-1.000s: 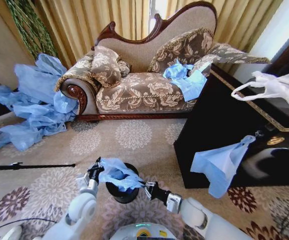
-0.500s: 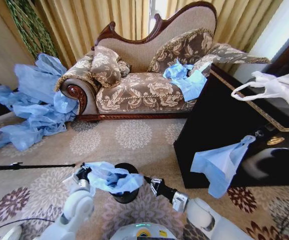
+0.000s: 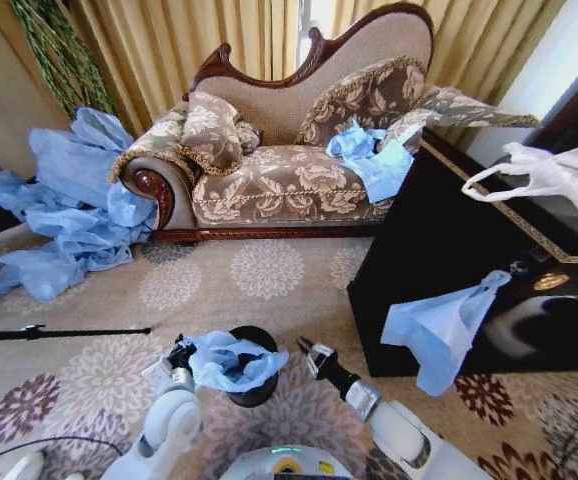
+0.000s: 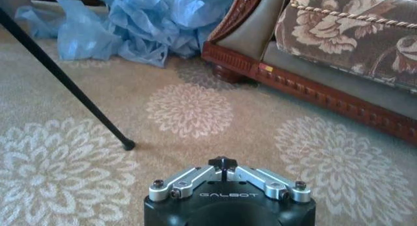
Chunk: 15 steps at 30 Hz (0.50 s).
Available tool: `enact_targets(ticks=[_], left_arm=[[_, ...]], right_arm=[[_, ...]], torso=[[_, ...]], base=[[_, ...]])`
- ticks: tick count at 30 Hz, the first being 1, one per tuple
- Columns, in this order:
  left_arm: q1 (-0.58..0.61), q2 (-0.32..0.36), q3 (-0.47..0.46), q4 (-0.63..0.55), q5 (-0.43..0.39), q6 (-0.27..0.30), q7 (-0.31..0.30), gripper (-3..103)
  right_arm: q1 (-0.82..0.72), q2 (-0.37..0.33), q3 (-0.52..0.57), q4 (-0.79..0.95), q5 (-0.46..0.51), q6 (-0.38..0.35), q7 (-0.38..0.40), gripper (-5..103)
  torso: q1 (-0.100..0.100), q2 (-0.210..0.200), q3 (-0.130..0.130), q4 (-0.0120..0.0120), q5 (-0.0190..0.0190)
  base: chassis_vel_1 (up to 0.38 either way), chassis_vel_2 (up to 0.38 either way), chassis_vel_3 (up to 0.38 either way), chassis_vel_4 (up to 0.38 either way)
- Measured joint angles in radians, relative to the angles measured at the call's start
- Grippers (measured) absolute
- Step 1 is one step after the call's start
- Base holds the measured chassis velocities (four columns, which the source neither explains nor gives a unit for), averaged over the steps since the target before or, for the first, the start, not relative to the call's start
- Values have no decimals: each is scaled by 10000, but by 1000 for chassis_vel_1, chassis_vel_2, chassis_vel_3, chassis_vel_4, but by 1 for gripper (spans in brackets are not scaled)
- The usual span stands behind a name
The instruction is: Place a garbage bag over the trash bin.
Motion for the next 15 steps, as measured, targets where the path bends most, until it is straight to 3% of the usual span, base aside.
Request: enact_targets(ticks=[1, 2, 4, 5, 7, 8, 11, 15], left_arm=[[3, -4, 3, 43, 68, -21, 27, 0], [12, -4, 2, 59, 95, -28, 40, 0], [35, -7, -23, 116, 154, -66, 84, 0], [35, -7, -23, 116, 154, -66, 84, 0], [21, 0, -61, 165, 162, -97, 113, 0], [21, 0, -61, 165, 162, -97, 113, 0], [-6, 43, -100, 207, 187, -166, 196, 0], [-15, 69, -105, 222, 201, -213, 237, 0]], right_arm=[[69, 104, -186, 548, 1925, -733, 909, 30], [91, 160, -251, 776, 2646, -999, 1252, 35], [199, 439, -371, 1549, 5172, -1943, 2484, 46], [199, 439, -371, 1549, 5172, -1943, 2484, 46], [428, 908, -346, 1779, 8330, -2533, 3510, 57], [428, 908, -346, 1779, 8330, -2533, 3510, 57], [689, 1092, -64, 929, 10910, -2881, 3070, 68], [840, 1041, -53, 412, 11478, -3108, 2537, 79]], torso=[[0, 0, 0, 2, 1], [0, 0, 0, 2, 1], [0, 0, -1, 2, -2], [0, 0, -1, 2, -2], [0, 0, 0, 3, 0], [0, 0, 0, 3, 0], [0, 0, 0, 2, 0], [0, 0, 0, 3, 2]], base=[[0, 0, 0, 0], [0, 0, 0, 0], [0, 0, 0, 0], [0, 0, 0, 0], [0, 0, 0, 0], [0, 0, 0, 0], [0, 0, 0, 0], [0, 0, 0, 0]])
